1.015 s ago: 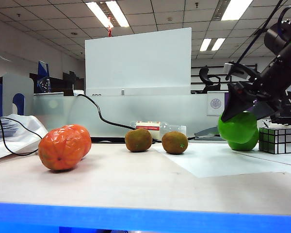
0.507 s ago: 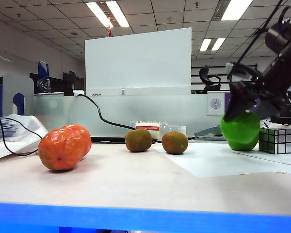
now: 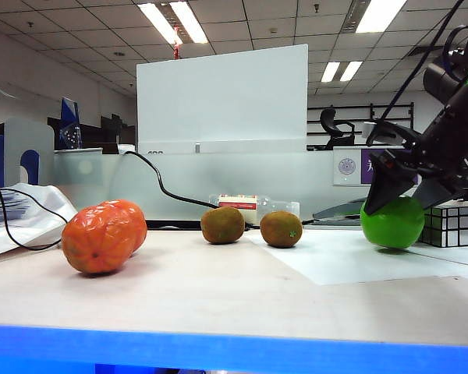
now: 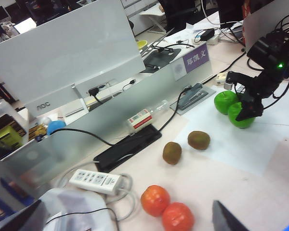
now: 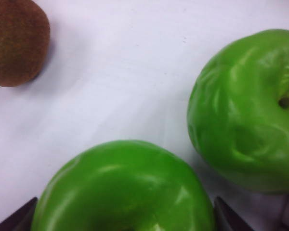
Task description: Put the same fruits together.
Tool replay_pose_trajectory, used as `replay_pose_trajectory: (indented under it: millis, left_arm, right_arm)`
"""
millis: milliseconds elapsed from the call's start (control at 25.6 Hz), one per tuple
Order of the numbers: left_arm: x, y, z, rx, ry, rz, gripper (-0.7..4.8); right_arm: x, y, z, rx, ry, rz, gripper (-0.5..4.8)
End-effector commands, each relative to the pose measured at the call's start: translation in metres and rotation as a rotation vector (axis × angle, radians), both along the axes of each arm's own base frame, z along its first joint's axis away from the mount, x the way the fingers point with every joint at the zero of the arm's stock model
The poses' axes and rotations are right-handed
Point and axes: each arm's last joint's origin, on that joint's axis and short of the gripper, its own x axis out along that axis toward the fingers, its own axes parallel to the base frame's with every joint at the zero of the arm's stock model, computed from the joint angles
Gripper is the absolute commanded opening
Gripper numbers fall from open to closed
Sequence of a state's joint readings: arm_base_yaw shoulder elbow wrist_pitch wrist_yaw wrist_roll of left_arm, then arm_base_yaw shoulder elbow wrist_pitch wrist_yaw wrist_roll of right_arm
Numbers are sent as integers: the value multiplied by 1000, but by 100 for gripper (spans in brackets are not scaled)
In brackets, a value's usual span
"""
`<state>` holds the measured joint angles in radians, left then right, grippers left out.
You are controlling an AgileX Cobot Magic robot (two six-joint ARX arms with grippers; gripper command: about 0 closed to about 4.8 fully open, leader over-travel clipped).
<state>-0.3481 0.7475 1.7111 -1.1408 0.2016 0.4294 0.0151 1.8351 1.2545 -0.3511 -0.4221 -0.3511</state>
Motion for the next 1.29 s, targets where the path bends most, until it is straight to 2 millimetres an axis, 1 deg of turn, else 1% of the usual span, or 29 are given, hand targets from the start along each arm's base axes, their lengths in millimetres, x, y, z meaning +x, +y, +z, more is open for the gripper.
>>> replay_pose_trajectory:
  millis: [39, 117, 234, 312, 429, 468, 625, 703, 742, 781, 820, 859, 898, 937, 1093, 1132, 1171, 1210, 1249, 1288]
  left_arm:
    - [0, -2, 1, -27, 0, -54, 479]
    - [2, -4, 0, -39, 9, -106, 479]
    - [14, -10, -7, -46, 23, -168, 479]
    - [27, -16, -15, -48, 31, -192, 478]
    - [54, -27, -32, -65, 26, -256, 443]
    - [64, -31, -37, -77, 26, -279, 420]
    - [102, -47, -58, -116, 57, -334, 269]
    - [117, -53, -64, -126, 98, -363, 237]
    - [125, -57, -67, -127, 123, -381, 236]
    - [130, -59, -69, -129, 144, -393, 236]
    - [135, -61, -71, -133, 167, -404, 235]
    - [139, -63, -73, -135, 183, -410, 232]
    - [143, -64, -75, -135, 198, -419, 219]
    - [145, -66, -76, -135, 208, -424, 204]
    - [148, -67, -77, -135, 211, -427, 204]
    - [148, -67, -76, -135, 205, -428, 204]
    - [148, -66, -76, -136, 201, -428, 204]
    - [147, -66, -76, -136, 198, -429, 204]
    - [146, -66, -75, -136, 195, -429, 205]
    - [146, -66, -75, -137, 195, -429, 205]
  right_arm:
    - [0, 0, 10, 7, -42, 0, 479]
    - [0, 0, 10, 9, -42, 2, 479]
    - [-1, 0, 12, 29, -44, 17, 479]
    - [-2, 0, 14, 29, -47, 16, 479]
    - [-4, 1, 19, 41, -56, 26, 479]
    - [-5, 1, 21, 40, -61, 25, 479]
    - [-6, 0, 25, 32, -69, 19, 479]
    - [-7, 0, 25, 37, -58, 23, 479]
    - [-8, 1, 24, 39, -53, 25, 304]
    - [-8, 1, 24, 44, -51, 30, 178]
    - [-8, 1, 24, 41, -52, 38, 84]
    - [-9, 1, 24, 33, -53, 46, 1]
    - [-8, 1, 23, 27, -55, 46, -3]
    - [-8, 1, 23, 21, -56, 42, -3]
    - [-8, -1, 23, 3, -56, 26, -2]
    - [-8, 0, 25, 21, -66, 38, 9]
    - [-9, -1, 29, 60, -79, 61, 168]
    - [-9, 0, 32, 96, -89, 72, 463]
    - [-8, 0, 35, 121, -105, 57, 479]
    - [-7, 0, 37, 125, -111, 30, 479]
